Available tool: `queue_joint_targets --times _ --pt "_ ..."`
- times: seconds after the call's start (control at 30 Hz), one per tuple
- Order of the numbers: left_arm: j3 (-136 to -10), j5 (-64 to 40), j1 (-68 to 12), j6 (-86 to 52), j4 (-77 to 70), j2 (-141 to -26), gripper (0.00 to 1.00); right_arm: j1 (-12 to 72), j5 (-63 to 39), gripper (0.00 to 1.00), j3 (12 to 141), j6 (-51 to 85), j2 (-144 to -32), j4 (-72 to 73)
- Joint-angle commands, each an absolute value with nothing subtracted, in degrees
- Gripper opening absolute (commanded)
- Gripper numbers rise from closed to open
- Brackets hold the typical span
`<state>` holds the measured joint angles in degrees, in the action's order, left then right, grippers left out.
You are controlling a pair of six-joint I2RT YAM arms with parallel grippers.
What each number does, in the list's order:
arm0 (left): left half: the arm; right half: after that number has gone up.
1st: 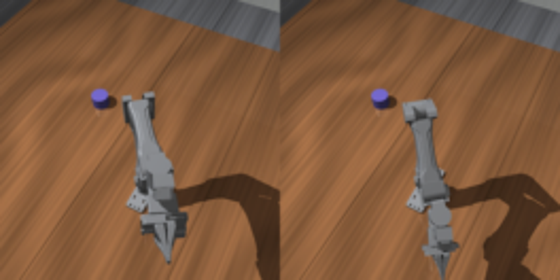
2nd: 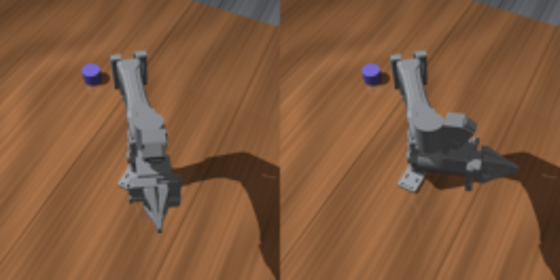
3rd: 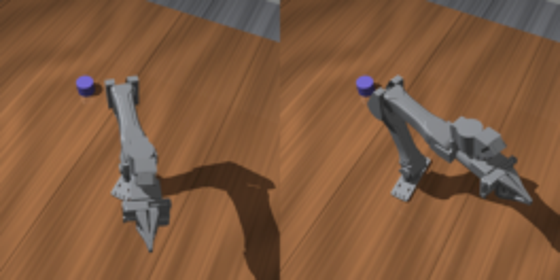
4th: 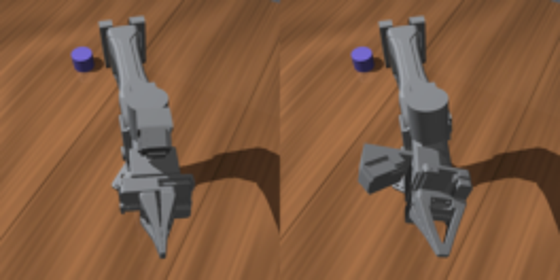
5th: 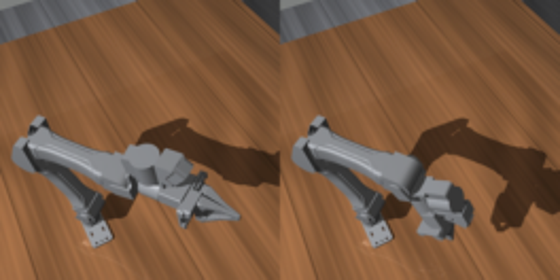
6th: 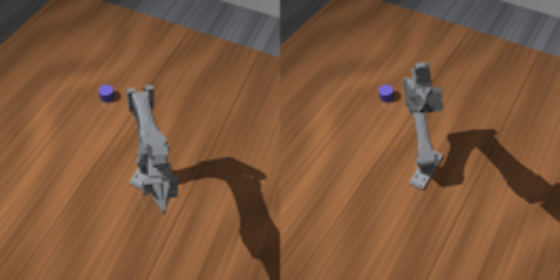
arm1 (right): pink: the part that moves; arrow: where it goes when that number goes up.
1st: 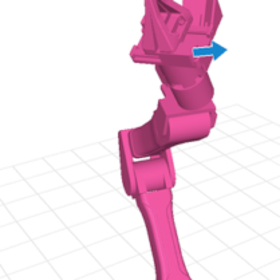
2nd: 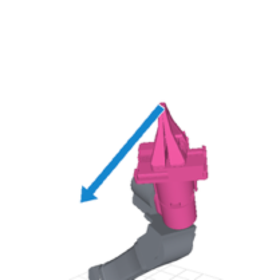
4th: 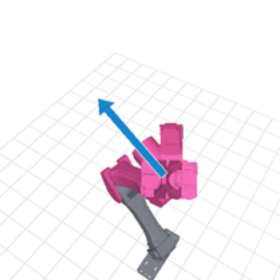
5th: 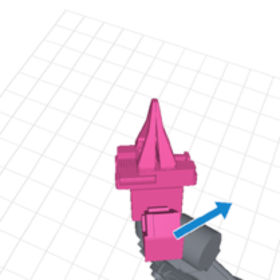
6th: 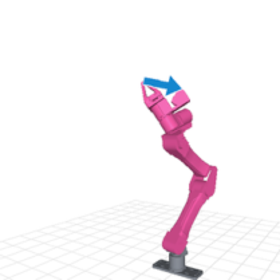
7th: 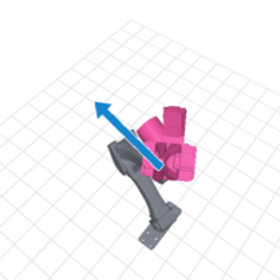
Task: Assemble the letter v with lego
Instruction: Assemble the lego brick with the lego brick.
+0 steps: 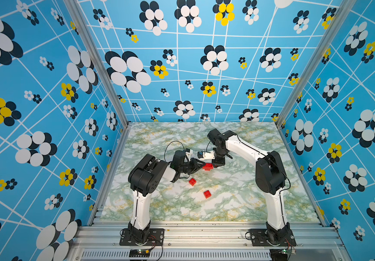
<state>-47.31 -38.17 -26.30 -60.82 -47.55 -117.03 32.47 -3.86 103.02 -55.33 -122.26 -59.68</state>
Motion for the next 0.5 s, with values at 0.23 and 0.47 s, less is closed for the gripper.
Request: queue_joint_targets --times 0.23,0.47 --pt "-47.4 -37.7 -26.7 -59.7 -45.2 -117.7 0.1 33.1 -4.6 0.0 106.0 -56.6 -124.2 -62.4" --pt "-47.5 -37.8 -26.7 -59.8 -45.4 -117.7 0.08 33.6 -4.1 0.0 107.4 -57.2 -126.4 -65.0"
